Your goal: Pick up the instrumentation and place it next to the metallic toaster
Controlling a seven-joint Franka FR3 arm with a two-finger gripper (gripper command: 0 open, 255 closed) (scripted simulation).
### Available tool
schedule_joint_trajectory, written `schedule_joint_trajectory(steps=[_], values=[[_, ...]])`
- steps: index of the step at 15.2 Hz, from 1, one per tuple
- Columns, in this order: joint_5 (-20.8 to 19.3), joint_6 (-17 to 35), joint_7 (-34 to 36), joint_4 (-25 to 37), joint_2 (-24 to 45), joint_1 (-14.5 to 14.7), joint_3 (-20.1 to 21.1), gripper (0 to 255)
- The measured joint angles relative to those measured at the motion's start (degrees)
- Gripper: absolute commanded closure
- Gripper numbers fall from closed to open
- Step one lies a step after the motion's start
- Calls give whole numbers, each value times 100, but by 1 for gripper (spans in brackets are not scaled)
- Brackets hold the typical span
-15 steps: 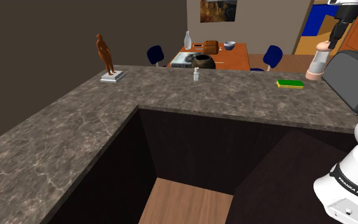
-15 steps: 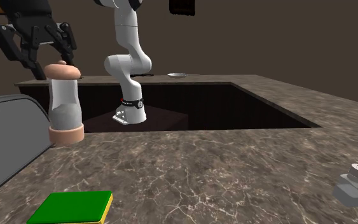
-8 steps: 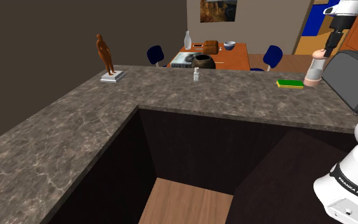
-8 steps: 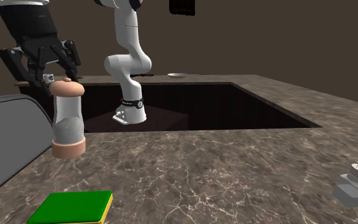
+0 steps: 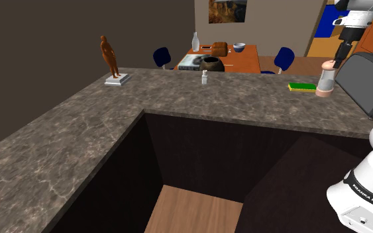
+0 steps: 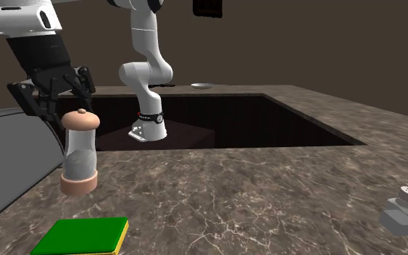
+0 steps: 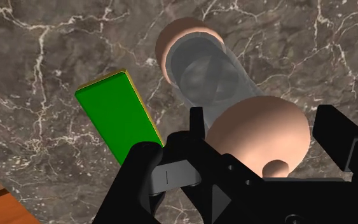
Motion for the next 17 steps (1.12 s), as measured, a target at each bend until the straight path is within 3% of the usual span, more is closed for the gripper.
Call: schedule_joint_trajectory(steps=[11, 12, 17], values=[[101, 381, -90, -276, 137, -15, 21, 255], [101, 382, -90, -276, 137, -15, 21, 0], [101, 383, -90, -276, 136, -15, 21, 0]])
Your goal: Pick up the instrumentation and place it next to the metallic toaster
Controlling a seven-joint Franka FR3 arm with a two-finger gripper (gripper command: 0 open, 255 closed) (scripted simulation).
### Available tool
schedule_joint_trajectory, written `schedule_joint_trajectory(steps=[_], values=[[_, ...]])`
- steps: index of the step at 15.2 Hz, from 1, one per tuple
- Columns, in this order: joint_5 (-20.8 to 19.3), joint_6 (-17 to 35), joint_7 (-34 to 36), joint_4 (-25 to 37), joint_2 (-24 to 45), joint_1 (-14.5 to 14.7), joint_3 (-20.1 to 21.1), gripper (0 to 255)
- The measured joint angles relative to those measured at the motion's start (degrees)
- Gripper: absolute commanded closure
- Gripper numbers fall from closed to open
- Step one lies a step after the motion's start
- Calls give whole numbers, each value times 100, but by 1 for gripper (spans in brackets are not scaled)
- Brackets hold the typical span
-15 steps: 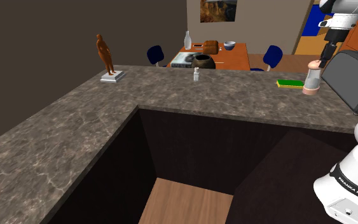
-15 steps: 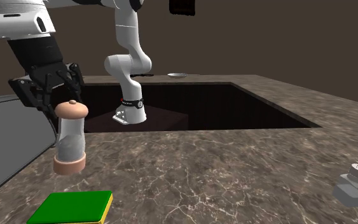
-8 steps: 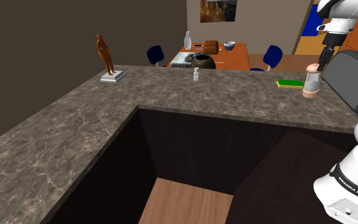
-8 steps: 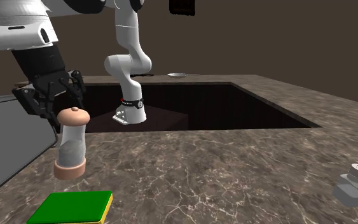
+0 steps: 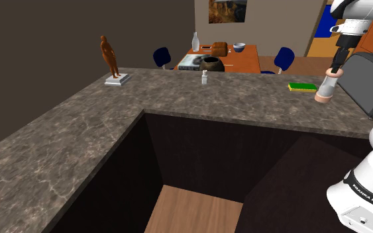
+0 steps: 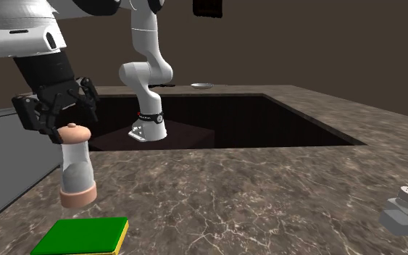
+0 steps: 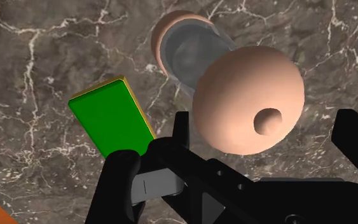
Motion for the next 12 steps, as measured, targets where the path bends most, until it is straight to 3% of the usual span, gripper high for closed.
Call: schedule_joint_trajectory(steps=[6, 12], values=[[-79, -625, 63, 575, -74, -31, -39, 0], [-79, -709, 56, 662, -61, -45, -45, 0]])
